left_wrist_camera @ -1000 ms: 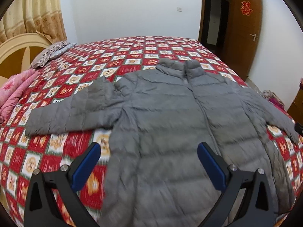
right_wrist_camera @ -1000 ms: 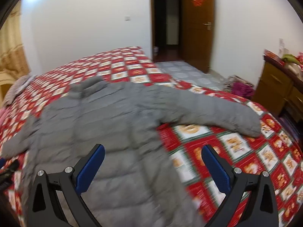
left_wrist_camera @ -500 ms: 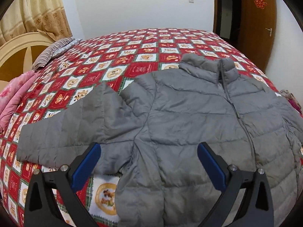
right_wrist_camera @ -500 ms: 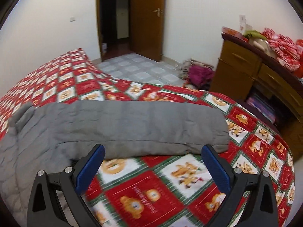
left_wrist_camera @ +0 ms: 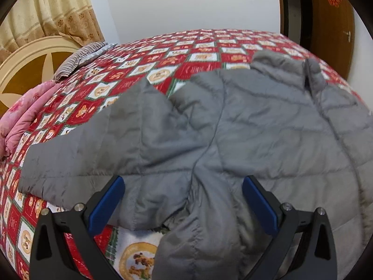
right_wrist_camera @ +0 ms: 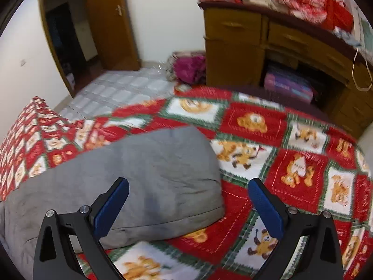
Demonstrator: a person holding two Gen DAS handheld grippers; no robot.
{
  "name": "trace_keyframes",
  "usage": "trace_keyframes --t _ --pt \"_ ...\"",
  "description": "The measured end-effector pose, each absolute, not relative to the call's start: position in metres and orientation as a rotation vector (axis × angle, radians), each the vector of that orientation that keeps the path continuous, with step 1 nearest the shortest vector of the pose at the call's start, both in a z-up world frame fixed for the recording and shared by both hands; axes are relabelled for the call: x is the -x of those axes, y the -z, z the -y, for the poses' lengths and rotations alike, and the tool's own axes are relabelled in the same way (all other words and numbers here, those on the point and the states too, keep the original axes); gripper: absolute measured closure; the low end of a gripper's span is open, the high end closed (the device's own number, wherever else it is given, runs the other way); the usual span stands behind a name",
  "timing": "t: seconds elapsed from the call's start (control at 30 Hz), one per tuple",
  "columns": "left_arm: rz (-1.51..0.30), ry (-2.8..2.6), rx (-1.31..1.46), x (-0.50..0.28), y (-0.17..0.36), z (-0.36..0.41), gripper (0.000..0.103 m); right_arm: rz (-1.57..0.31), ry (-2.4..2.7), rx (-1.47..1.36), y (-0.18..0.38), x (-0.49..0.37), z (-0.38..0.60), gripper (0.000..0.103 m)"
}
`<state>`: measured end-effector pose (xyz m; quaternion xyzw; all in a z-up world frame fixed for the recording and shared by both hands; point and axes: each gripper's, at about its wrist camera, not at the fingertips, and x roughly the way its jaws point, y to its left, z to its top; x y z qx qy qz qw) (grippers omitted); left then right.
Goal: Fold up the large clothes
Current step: 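Grasp the jacket sleeve with the right tool and fold it across the body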
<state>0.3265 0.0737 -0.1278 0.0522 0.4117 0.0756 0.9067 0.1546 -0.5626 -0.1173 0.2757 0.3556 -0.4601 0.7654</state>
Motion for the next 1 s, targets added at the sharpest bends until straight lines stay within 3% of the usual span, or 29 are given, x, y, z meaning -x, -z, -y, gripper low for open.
trace_keyframes --t 0.1,0.13,0.3,0.43,0.6,0.8,1.0 --pt "-0.843 -0.174 -0.136 -0.324 0.132 -0.069 0.0 -0.781 0.977 -0.628 0.13 -0.155 0.565 0.002" --pt "-0.832 -0.184 -0.141 -0.322 0.131 -0.068 0.0 -0.788 0.967 -0.642 0.134 -0.155 0.565 0.007" --pt "-0.819 -0.209 -0.132 -0.316 0.131 -0.07 0.0 -0.814 0.969 -0.519 0.138 -0.163 0.558 0.046" --pt "-0.823 -0.2 -0.054 -0.307 0.131 -0.08 0.0 -0.844 0.956 -0.437 0.129 -0.169 0.549 0.085" --pt "-0.83 -0.163 0.099 -0.305 0.13 -0.103 0.0 -0.733 0.887 -0.325 0.068 -0.172 0.514 0.088" --pt "-0.791 -0.194 0.186 -0.276 0.109 -0.14 0.0 -0.625 0.614 -0.157 -0.023 -0.202 0.398 0.088" --pt "-0.753 -0.274 0.159 -0.257 0.116 -0.17 0.0 -0.637 0.259 -0.043 -0.046 -0.252 0.247 0.088"
